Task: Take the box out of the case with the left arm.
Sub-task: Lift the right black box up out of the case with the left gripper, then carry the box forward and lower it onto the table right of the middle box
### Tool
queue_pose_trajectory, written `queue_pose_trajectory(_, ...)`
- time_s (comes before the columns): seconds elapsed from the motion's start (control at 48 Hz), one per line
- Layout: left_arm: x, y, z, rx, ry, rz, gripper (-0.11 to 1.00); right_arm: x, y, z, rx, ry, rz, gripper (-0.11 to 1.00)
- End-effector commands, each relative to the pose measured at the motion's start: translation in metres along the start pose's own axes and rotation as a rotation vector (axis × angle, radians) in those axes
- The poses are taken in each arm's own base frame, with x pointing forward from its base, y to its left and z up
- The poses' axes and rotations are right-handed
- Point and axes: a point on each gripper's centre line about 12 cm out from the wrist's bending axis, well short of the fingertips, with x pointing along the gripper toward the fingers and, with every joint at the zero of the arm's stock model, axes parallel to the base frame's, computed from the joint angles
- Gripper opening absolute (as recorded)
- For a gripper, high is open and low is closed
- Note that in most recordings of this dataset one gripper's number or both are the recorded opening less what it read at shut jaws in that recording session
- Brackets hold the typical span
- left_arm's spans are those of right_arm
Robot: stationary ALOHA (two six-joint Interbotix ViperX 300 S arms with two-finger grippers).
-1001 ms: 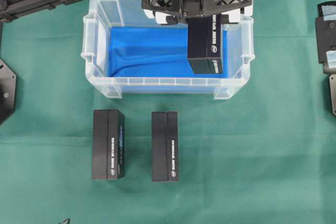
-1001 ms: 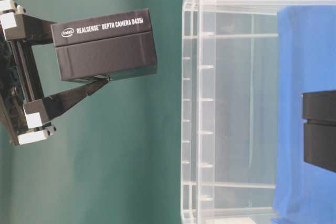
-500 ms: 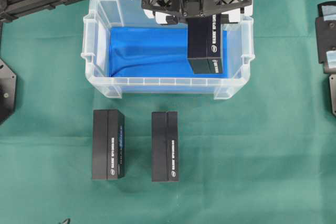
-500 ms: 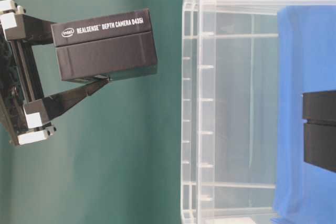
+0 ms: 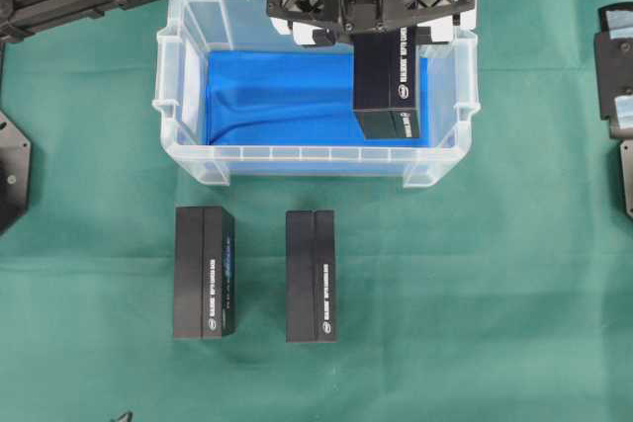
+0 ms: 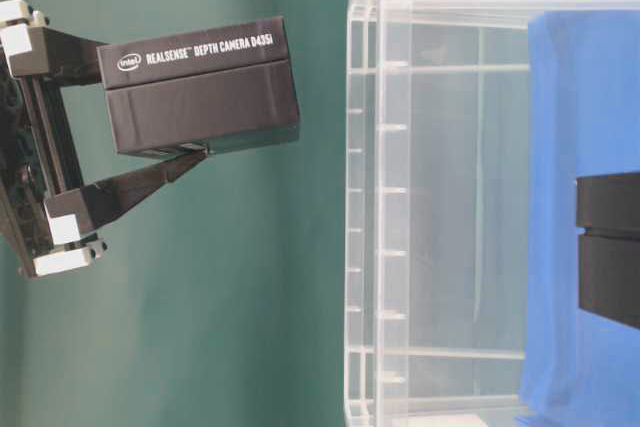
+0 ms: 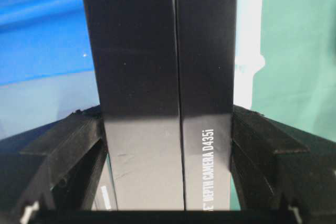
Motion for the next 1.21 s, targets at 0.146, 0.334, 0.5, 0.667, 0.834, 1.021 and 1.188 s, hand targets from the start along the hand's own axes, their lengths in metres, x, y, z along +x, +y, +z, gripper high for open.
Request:
queue_pose_trajectory(0.146, -0.044, -0.001, -0.016, 0.016, -0.008, -0.093, 0.63, -0.004, 0.000, 0.002, 0.001, -0.014, 0.001, 0.02)
queue_pose_trajectory(0.334, -0.046, -0.006, -0.043, 0.014, 0.010, -0.099, 0.63, -0.004, -0.001, 0.002, 0.003, -0.014, 0.001, 0.02)
queue_pose_trajectory(0.5, -0.049, -0.009, -0.075, 0.011, 0.028, -0.106, 0.63, -0.004, 0.000, 0.002, 0.000, -0.014, 0.001, 0.02)
queue_pose_trajectory(0.667, -0.053, -0.011, -0.114, 0.005, 0.060, -0.111, 0.63, -0.003, 0.000, 0.002, 0.000, -0.014, 0.001, 0.02)
queue_pose_trajectory(0.834, -0.057, -0.010, -0.147, -0.014, 0.079, -0.119, 0.63, -0.004, -0.001, 0.002, 0.003, -0.015, 0.001, 0.02)
queue_pose_trajectory(1.021, -0.058, -0.009, -0.161, -0.030, 0.067, -0.120, 0.63, -0.004, -0.001, 0.002, 0.003, -0.014, 0.001, 0.02)
queue_pose_trajectory(1.188, -0.058, -0.009, -0.161, -0.031, 0.052, -0.120, 0.63, -0.004, -0.001, 0.002, 0.003, -0.014, 0.001, 0.02)
